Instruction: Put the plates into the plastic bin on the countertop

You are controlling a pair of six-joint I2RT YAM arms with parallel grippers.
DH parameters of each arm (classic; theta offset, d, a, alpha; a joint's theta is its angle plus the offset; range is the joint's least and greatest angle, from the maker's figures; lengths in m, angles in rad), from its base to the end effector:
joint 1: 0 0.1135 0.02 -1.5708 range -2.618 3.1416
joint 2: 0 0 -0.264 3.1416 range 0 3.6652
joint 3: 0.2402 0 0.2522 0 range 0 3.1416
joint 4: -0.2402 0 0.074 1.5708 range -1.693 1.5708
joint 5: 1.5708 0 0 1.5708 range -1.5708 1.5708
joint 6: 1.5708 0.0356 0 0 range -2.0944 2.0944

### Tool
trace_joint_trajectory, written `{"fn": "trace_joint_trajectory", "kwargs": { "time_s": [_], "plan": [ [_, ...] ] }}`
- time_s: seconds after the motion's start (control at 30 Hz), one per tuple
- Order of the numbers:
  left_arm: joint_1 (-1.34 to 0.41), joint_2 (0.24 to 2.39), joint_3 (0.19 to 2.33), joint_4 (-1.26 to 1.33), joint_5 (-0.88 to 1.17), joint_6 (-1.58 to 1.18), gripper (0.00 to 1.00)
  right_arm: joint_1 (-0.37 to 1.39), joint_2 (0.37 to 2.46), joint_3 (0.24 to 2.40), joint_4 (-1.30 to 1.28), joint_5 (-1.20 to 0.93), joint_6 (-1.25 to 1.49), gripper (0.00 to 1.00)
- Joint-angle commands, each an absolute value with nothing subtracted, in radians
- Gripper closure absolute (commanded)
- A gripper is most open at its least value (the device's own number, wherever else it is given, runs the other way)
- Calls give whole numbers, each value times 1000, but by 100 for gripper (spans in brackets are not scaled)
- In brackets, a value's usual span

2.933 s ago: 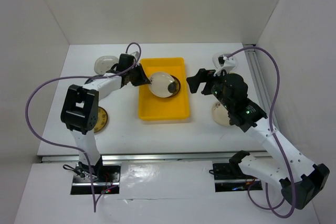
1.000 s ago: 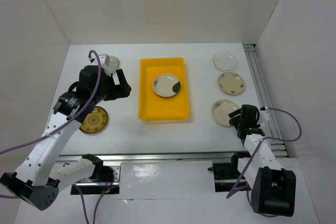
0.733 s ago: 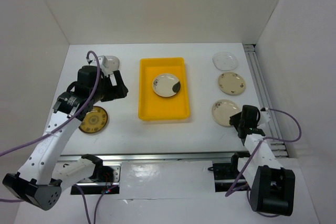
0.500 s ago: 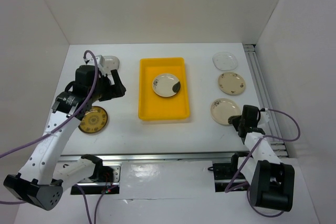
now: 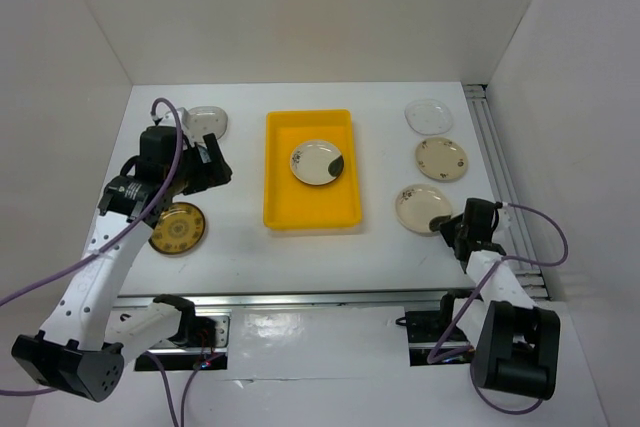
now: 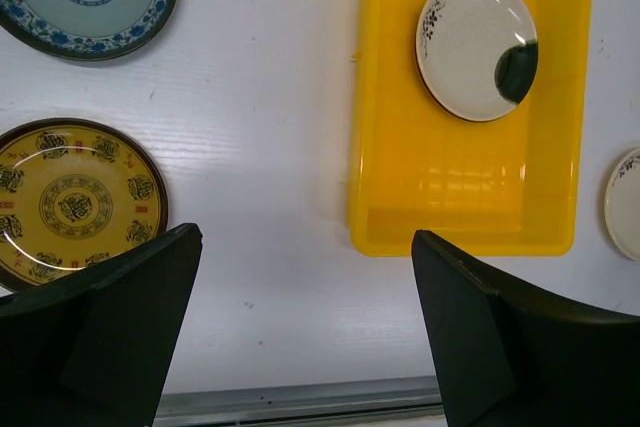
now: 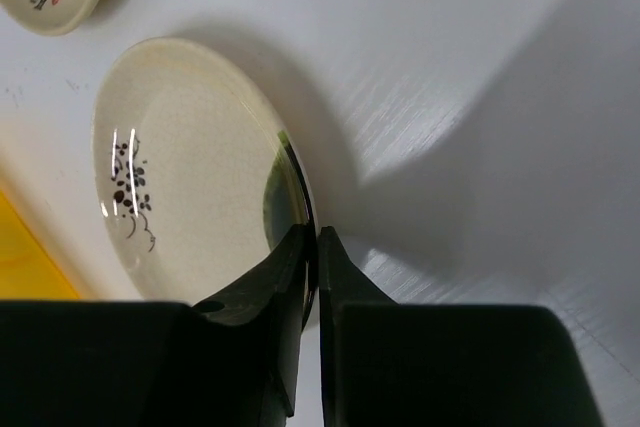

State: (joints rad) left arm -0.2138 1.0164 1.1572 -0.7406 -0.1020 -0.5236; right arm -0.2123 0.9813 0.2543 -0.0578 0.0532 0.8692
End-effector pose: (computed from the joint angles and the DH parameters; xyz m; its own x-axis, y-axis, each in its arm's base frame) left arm 0.2015 -0.0401 0.3700 -0.5422 -0.3913 -0.7436 -0.1641 0.9172 -0.3629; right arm 0.1693 -0.0384 0.1375 -0.2571 0.8357 -0.4854 0.6872 0.5112 0.5162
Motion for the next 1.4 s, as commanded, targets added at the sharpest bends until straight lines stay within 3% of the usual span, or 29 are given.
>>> {"fn": "trace_joint_trajectory", "kwargs": {
  "time_s": [0.0,0.27,0.4,0.53,0.57,0.8,1.0,1.37],
  "plan": [
    [-198,980,1152,-730,-153,-543,0,-209,901,293,-116,-5,844,100],
    [-156,969,1115,-752,-215,-607,0,-166,733,533,-236,54,853,100],
    [-109,997,1071,-742,-242,-643,0,-127,756,592,-78,26,803,100],
    [-5,1035,1037,-733,-194,-653,0,-24,978,704,147,-225,711,100],
    [15,1046,1037,-723,-183,-653,0,15,1114,751,147,-271,678,100],
    [201,1069,1009,-732,-207,-689,0,271,1561,1161,66,-253,474,100],
    [327,1078,980,-741,-183,-716,0,330,1736,1282,40,-216,431,100],
    [336,1069,971,-750,-210,-716,0,368,1933,1388,14,-202,403,98]
  ]
}}
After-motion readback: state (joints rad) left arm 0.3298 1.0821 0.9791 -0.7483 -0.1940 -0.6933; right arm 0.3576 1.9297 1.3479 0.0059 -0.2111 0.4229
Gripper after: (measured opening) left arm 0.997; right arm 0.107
